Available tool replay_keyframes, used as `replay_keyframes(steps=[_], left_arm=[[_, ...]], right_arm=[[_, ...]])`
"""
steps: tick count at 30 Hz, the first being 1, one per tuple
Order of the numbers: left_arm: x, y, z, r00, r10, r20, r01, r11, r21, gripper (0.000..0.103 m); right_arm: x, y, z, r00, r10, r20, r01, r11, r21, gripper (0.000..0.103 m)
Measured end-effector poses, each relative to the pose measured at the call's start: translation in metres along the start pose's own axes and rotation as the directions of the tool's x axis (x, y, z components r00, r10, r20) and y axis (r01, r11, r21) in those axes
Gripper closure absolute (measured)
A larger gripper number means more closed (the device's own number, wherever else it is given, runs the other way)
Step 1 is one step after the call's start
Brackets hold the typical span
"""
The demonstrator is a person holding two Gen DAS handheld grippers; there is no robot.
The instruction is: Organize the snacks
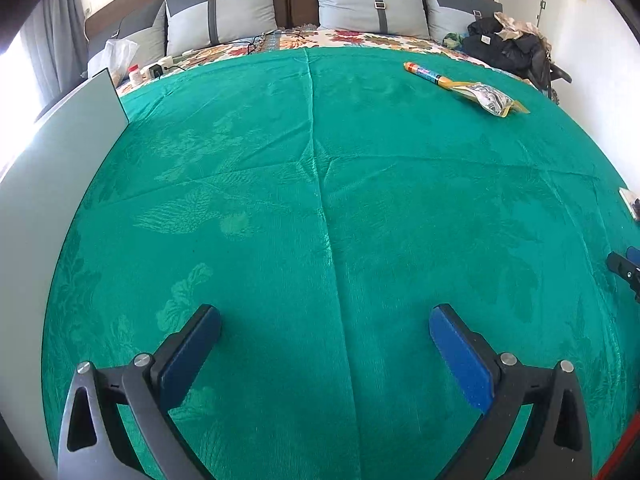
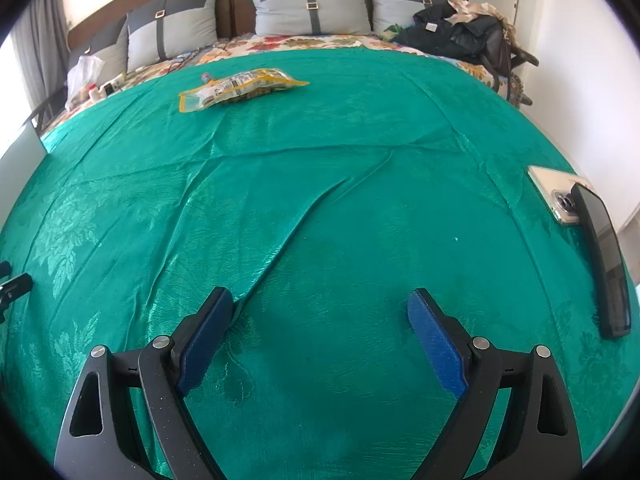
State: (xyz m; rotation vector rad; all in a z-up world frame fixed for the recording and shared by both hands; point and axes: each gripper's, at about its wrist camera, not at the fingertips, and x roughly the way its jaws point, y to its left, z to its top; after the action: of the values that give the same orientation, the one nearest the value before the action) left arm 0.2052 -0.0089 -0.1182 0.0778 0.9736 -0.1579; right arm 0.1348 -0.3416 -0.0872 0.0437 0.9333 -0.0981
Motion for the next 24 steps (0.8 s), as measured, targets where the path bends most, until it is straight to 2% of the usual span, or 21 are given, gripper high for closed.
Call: replay_keyframes(steps=[4, 6, 8, 10, 14, 16, 20, 24], left_arm=[[0.013, 0.002, 0.019, 1.000, 0.021, -0.012, -0.021, 0.999, -0.037, 0.000], [0.021, -0.001, 0.033, 0.997, 0.023, -0.071, -0.027, 0.998, -0.054, 0.000], [0.030, -0.008, 0.054, 0.991, -0.028, -0.130, 0.021, 0.998, -0.060, 0.001], [0.035, -0.017, 0.083, 0.988, -0.082, -0.128, 0.072, 0.994, -0.079, 0.003], [0.049, -0.046, 0.163, 0.986, -0.145, -0.080, 0.134, 0.982, -0.133, 0.004], [0.065, -0.064, 0.203, 0.983, -0.168, -0.077, 0.155, 0.976, -0.153, 0.012], [0.110, -0.102, 0.269, 0.987, -0.126, -0.100, 0.112, 0.985, -0.132, 0.025], [0.153, -0.130, 0.297, 0.988, -0.078, -0.134, 0.061, 0.990, -0.128, 0.029]], right_arm=[[0.000, 0.000, 0.000, 1.000, -0.001, 0.000, 0.001, 1.000, 0.000, 0.011], [0.000, 0.000, 0.000, 1.000, -0.001, 0.000, 0.001, 1.000, 0.000, 0.011], [0.000, 0.000, 0.000, 1.000, -0.001, 0.000, 0.001, 1.000, 0.000, 0.011], [0.000, 0.000, 0.000, 1.000, -0.001, 0.000, 0.001, 1.000, 0.000, 0.011], [0.000, 0.000, 0.000, 1.000, 0.000, 0.000, 0.000, 1.000, 0.000, 0.010], [0.000, 0.000, 0.000, 1.000, -0.001, 0.000, 0.001, 1.000, 0.000, 0.010], [0.001, 0.001, 0.001, 1.000, 0.003, -0.002, -0.003, 1.000, -0.002, 0.009], [0.002, 0.003, 0.001, 1.000, 0.006, -0.004, -0.006, 1.000, -0.006, 0.008]])
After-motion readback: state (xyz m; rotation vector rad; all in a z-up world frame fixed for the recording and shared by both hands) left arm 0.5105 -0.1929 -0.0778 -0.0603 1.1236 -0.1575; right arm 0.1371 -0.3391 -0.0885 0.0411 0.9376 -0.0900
